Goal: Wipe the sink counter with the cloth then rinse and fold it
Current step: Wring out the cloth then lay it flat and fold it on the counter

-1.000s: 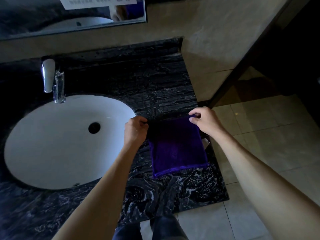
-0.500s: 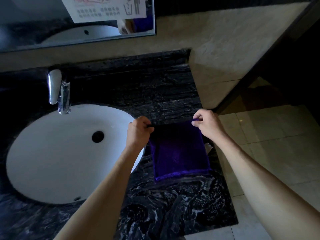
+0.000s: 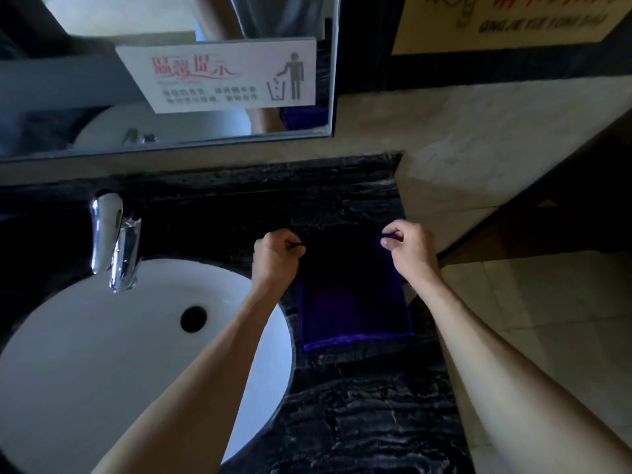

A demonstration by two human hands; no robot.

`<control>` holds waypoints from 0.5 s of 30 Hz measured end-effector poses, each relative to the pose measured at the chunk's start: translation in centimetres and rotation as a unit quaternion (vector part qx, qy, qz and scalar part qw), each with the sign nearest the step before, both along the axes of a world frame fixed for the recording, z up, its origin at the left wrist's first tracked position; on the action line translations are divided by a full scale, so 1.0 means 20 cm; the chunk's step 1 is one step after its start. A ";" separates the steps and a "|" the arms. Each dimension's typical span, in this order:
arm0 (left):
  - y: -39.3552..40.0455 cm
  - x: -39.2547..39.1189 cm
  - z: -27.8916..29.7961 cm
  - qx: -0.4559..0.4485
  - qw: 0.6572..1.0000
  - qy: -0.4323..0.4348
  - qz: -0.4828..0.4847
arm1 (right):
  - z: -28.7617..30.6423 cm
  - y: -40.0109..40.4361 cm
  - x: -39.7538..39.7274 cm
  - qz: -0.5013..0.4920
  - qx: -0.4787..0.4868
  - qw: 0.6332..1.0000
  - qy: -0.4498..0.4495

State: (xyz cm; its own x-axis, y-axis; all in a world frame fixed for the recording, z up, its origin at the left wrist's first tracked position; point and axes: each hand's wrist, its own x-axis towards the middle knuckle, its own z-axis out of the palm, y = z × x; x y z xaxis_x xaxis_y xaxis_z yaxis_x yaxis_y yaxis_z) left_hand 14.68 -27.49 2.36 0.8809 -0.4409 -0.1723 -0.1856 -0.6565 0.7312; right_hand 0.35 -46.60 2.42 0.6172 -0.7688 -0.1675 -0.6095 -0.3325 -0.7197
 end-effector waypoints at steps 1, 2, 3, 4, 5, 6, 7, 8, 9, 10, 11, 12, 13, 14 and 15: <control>-0.02 0.03 0.00 0.001 1.000 -0.003 -0.001 | 0.00 -0.02 0.03 -0.002 -0.002 1.000 0.001; -0.04 0.06 -0.01 0.001 1.000 -0.004 0.001 | 0.00 -0.04 0.07 -0.005 -0.001 1.000 0.000; -0.06 0.09 -0.01 0.001 1.000 -0.005 0.003 | 0.00 -0.06 0.10 -0.006 0.002 1.000 -0.001; -0.08 0.12 -0.01 0.002 1.000 -0.008 0.006 | 0.00 -0.08 0.14 -0.008 0.006 1.000 -0.001; -0.10 0.14 -0.02 0.003 1.000 -0.010 0.009 | 0.00 -0.10 0.17 -0.009 0.009 1.000 0.001; -0.11 0.17 -0.02 0.004 1.000 -0.012 0.013 | -0.01 -0.12 0.20 -0.012 0.014 1.000 0.003; -0.12 0.19 -0.03 0.004 1.000 -0.013 0.016 | -0.02 -0.14 0.24 -0.015 0.018 1.000 0.000; -0.13 0.21 -0.04 0.003 1.000 -0.014 0.018 | -0.04 -0.15 0.26 -0.017 0.019 1.000 -0.004; -0.13 0.22 -0.04 0.002 1.000 -0.016 0.018 | -0.05 -0.17 0.29 -0.018 0.019 1.000 -0.006; -0.14 0.24 -0.04 0.002 1.000 -0.018 0.019 | -0.06 -0.18 0.31 -0.018 0.019 1.000 -0.001; -0.15 0.25 -0.04 0.000 1.000 -0.021 0.020 | -0.07 -0.19 0.32 -0.018 0.013 1.000 0.008; -0.16 0.25 -0.03 -0.004 0.999 -0.023 0.022 | -0.09 -0.20 0.33 -0.020 0.010 1.000 0.016; -0.16 0.25 -0.03 -0.009 0.999 -0.022 0.025 | -0.09 -0.20 0.34 -0.021 0.008 1.000 0.020; -0.17 0.25 -0.02 -0.016 0.999 -0.021 0.029 | -0.09 -0.19 0.34 -0.024 0.005 0.999 0.021; -0.17 0.24 -0.02 -0.020 0.999 -0.026 0.033 | -0.08 -0.17 0.33 -0.021 -0.017 0.999 0.024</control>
State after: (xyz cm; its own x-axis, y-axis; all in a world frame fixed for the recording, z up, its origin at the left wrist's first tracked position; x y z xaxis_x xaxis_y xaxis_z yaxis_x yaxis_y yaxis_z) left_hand 19.40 -30.92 1.98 0.9151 -0.3882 -0.1093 -0.1813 -0.6381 0.7483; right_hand 6.94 -49.97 0.78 0.5754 -0.8001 -0.1694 -0.6576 -0.3294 -0.6776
